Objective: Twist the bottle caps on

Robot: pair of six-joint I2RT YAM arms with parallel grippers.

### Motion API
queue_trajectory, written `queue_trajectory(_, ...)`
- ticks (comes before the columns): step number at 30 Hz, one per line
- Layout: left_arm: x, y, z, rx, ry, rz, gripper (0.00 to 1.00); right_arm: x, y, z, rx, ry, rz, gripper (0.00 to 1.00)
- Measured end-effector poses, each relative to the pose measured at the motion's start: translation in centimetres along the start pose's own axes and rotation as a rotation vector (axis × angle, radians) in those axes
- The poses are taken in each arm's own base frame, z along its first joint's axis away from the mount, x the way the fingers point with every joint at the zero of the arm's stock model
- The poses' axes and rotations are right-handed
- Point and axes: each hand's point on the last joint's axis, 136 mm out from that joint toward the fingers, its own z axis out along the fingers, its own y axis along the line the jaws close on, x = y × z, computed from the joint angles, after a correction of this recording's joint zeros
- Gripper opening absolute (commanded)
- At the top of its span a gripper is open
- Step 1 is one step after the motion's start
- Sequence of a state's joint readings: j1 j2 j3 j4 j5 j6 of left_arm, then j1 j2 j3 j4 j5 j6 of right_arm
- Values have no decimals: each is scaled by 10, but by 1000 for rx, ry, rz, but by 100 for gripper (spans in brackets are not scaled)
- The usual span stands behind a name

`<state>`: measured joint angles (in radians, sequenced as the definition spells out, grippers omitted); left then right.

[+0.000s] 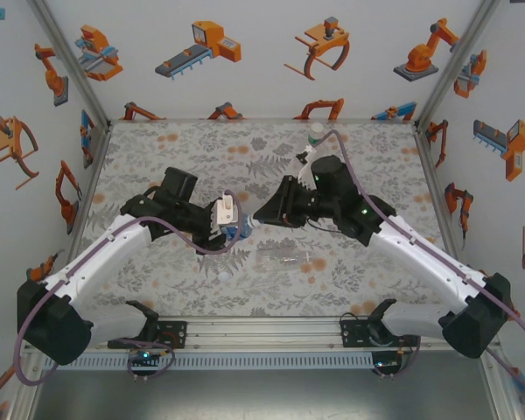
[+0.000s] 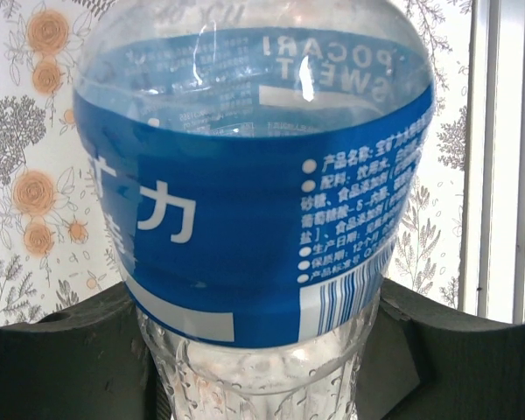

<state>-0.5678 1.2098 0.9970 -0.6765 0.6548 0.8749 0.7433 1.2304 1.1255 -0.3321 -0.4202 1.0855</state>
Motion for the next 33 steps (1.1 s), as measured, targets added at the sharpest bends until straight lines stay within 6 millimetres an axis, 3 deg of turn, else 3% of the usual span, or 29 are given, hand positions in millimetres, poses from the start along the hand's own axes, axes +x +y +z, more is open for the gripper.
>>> queue_trajectory(4,-1,1,0,-3,-6,3,0,-2,-2,-2,38,-3,70,46)
queue_trajectory(6,-7,-1,0,9,-32,16,0,-5,1,-6,45,-15,47,55)
queue_trajectory(10,-18,-7,2,36,-76,40,0,-31,17,-23,28,-86,-107,57)
queue_trajectory(14,-21,-8,1,45,-91,43,0,-49,36,-43,-53,-123,-379,56)
queue_trajectory(19,-23,-8,1,49,-102,48,0,-20,62,-52,-232,-34,-879,56)
queue_trajectory(25,-24,-10,1,56,-110,51,0,23,77,-67,-472,-4,-1433,55)
queue_trajectory(33,-26,-11,1,64,-120,56,0,49,65,-55,-572,2,-1721,54)
